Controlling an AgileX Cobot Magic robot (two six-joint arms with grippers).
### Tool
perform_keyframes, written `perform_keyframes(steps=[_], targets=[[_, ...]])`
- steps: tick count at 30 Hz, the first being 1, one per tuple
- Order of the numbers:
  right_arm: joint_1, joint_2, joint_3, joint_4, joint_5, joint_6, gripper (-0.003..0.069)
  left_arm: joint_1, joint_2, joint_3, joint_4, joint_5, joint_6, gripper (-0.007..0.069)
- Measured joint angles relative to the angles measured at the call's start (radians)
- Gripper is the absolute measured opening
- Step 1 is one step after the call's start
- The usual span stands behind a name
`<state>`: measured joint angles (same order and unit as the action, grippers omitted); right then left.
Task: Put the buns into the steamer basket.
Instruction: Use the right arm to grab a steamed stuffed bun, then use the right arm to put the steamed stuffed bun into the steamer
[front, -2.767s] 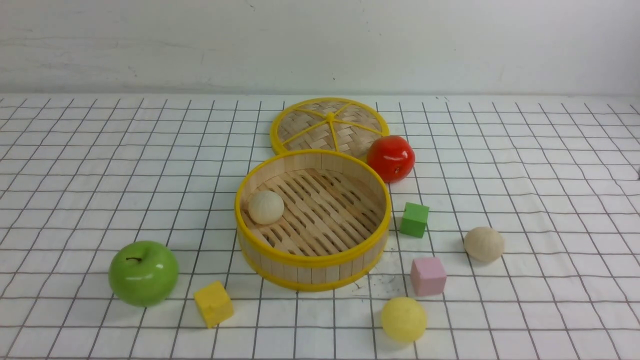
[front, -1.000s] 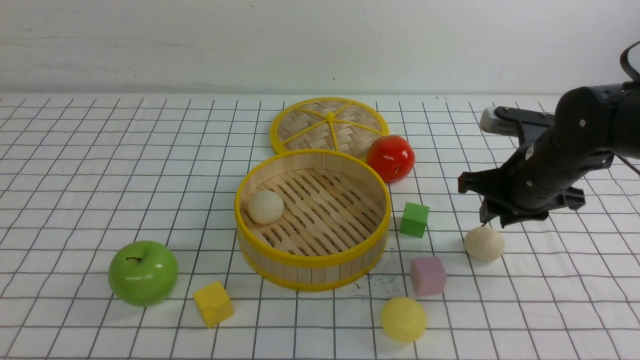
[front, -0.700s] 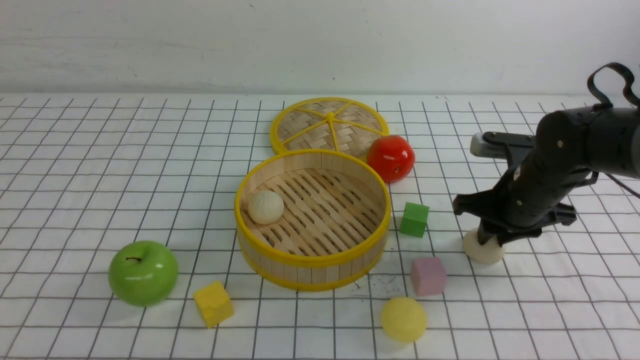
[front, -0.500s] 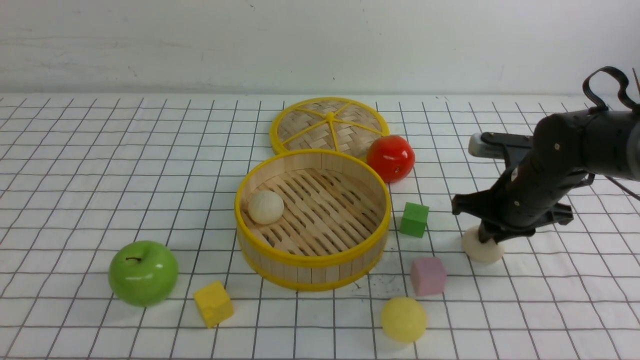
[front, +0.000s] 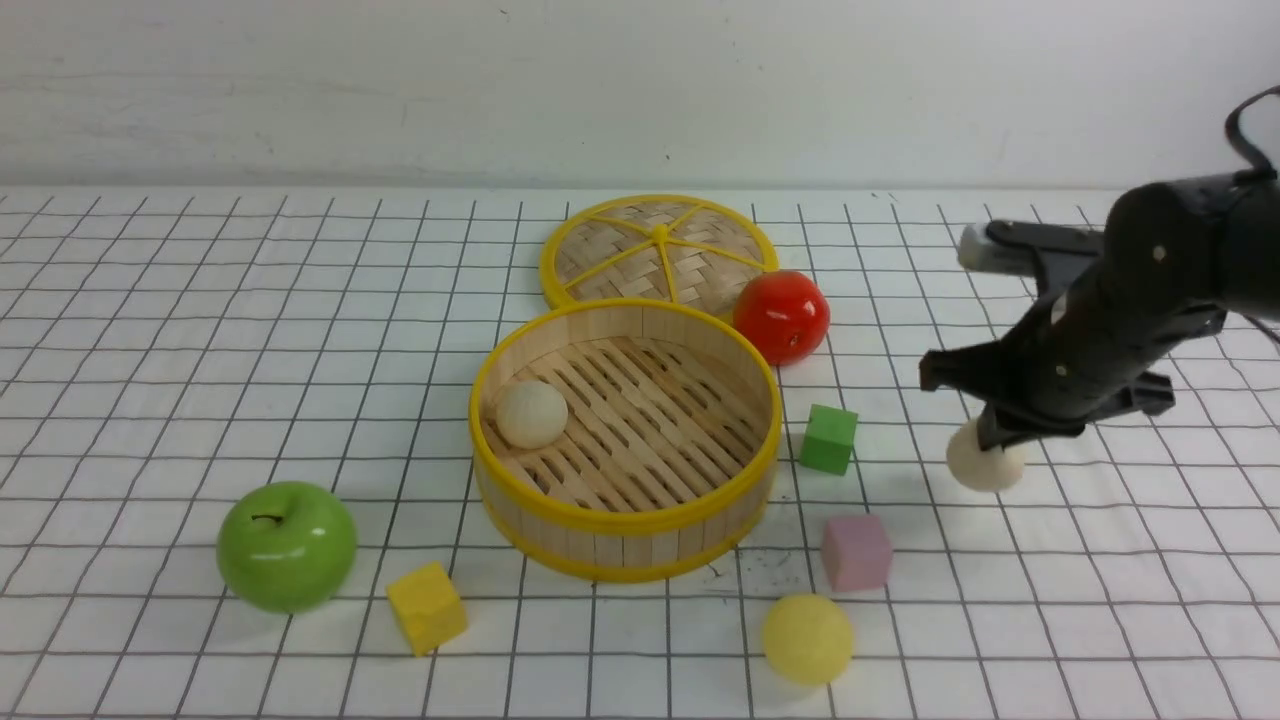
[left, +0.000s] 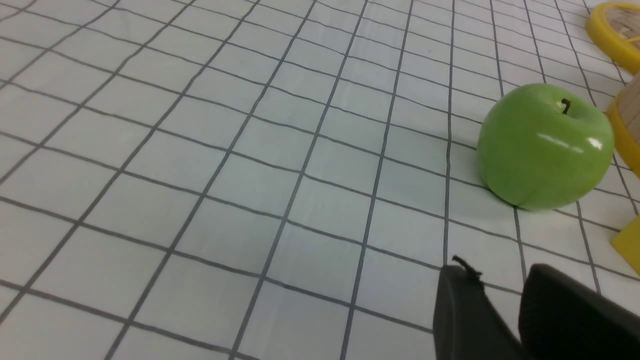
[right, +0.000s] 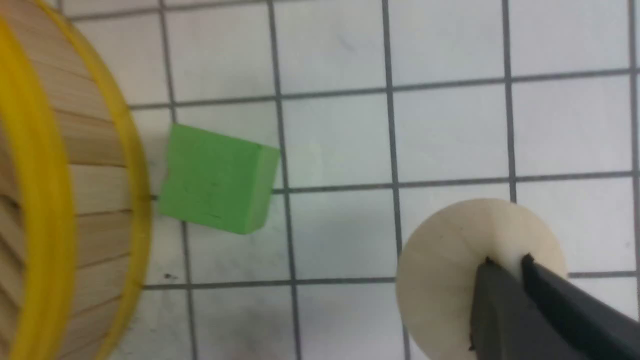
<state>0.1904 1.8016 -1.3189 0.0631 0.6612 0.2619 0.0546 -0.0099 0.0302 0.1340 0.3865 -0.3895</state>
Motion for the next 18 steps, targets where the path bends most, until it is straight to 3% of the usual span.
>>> perform_keyframes(steps=[5,13,18], targets=[[0.005,-0.065,-0.022,0.062,-0.011,-0.026,0.0003,0.0,0.0,0.0,0.0,0.0,0.0,0.018],[0.107,-0.056,-0.179,0.29,-0.007,-0.248,0.0003,0.0,0.0,0.0,0.0,0.0,0.0,0.0188],[0.156,0.017,-0.266,0.33,-0.024,-0.284,0.0004,0.0,0.0,0.0,0.0,0.0,0.0,0.0196]])
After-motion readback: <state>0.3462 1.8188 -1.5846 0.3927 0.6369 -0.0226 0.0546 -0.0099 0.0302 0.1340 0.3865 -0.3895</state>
